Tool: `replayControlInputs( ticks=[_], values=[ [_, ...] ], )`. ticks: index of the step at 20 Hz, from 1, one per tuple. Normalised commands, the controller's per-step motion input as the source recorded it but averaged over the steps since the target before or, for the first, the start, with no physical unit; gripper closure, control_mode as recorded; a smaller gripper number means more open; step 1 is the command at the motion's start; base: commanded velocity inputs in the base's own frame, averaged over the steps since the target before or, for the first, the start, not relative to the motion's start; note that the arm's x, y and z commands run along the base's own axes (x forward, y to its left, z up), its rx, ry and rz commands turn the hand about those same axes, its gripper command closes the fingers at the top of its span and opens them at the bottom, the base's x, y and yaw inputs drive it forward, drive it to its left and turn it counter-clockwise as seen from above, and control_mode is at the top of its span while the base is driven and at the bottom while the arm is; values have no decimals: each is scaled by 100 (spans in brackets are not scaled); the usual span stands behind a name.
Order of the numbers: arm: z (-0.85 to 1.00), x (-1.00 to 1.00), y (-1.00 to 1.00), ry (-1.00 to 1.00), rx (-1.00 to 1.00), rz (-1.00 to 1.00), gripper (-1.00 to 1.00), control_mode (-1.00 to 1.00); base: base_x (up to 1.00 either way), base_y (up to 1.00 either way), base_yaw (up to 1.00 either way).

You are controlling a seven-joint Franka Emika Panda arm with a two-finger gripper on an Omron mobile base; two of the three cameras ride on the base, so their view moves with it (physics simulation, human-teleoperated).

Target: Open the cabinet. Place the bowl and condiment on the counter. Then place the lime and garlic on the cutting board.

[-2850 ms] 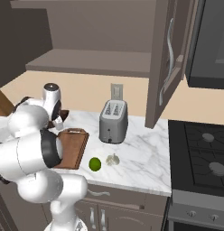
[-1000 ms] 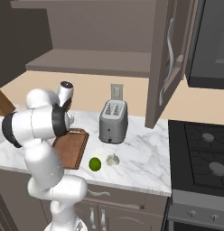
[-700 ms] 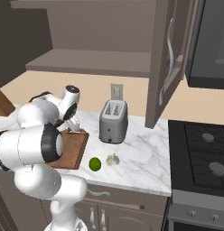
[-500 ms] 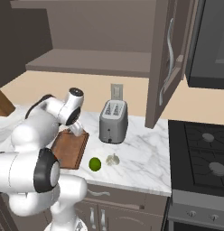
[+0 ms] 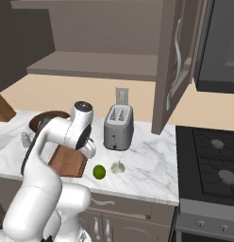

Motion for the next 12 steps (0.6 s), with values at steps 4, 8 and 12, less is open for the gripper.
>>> replayControlInputs(
  ticks=[4, 8, 12],
  values=[
    [-17, -60, -68, 8, -24, 10, -100, -100, 0, 0, 0],
    [-19, -27, -47, 5, -25, 20, -100, -100, 0, 0, 0],
    [-9, -19, -28, 7, -25, 28, -100, -100, 0, 0, 0]
  ],
)
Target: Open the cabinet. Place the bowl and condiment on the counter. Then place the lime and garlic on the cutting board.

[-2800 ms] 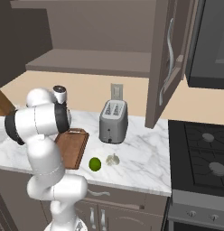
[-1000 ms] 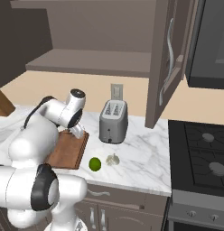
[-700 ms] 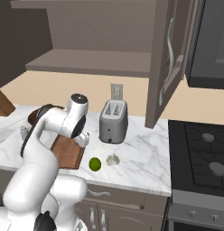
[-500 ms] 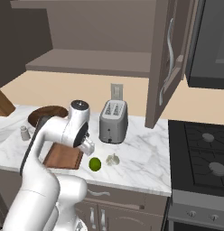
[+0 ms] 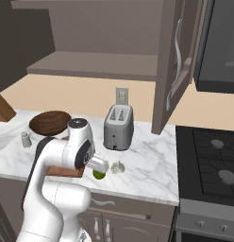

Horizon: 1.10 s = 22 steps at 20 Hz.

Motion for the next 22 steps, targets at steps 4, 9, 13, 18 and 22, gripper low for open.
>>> replayControlInputs(
  ticks=[4, 9, 13, 18, 22],
  values=[
    [-11, -1, -18, 4, -16, 23, -100, -100, 0, 0, 0],
    [-18, 25, -3, 1, -5, 15, -100, -100, 0, 0, 0],
    [-26, 35, 0, 0, 0, 5, -100, -100, 0, 0, 0],
    [-30, 28, 0, 0, 0, 2, -100, -100, 0, 0, 0],
    [-32, 34, 0, 0, 0, 1, -100, -100, 0, 0, 0]
  ],
)
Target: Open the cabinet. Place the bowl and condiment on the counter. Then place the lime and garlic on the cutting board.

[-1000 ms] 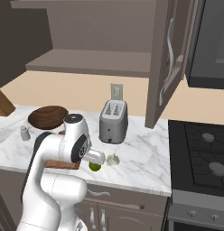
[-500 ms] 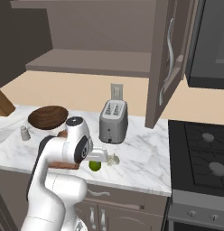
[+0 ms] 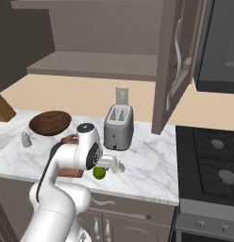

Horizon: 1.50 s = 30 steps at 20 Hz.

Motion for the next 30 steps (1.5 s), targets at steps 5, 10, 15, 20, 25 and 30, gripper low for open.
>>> replayControlInputs(
  ticks=[5, 10, 15, 20, 25, 30],
  values=[
    [-40, 18, -3, 0, 0, 0, -100, -100, 0, 0, 0],
    [-47, 1, 0, 0, 0, 0, -100, -100, 0, 0, 0],
    [-43, 0, 0, 0, 0, 0, -100, -100, 0, 0, 0],
    [-40, 0, 1, 0, 0, 0, -100, -100, 0, 0, 0],
    [-29, -16, 23, 0, 3, 0, -100, -100, 0, 0, 0],
    [-3, -21, 35, 1, 8, 0, -100, -100, 0, 0, 0]
  ],
)
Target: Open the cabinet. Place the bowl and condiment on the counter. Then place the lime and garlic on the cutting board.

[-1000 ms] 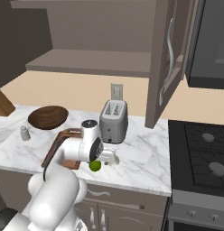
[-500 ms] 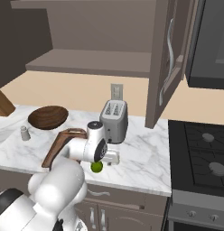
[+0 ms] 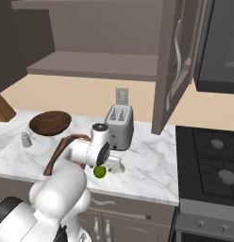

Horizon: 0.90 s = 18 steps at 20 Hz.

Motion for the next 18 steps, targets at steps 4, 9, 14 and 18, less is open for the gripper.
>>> replayControlInputs(
  ticks=[4, 9, 14, 18],
  values=[
    [-30, -24, 17, 2, 4, 0, -100, -100, 0, 0, 0],
    [-38, -7, 9, 4, 0, 0, -100, -100, 0, 0, 0],
    [-2, 0, 1, 0, 0, 0, 100, -100, 0, 0, 0],
    [35, -1, 14, -1, 0, 0, 100, -100, 0, 0, 0]
  ],
)
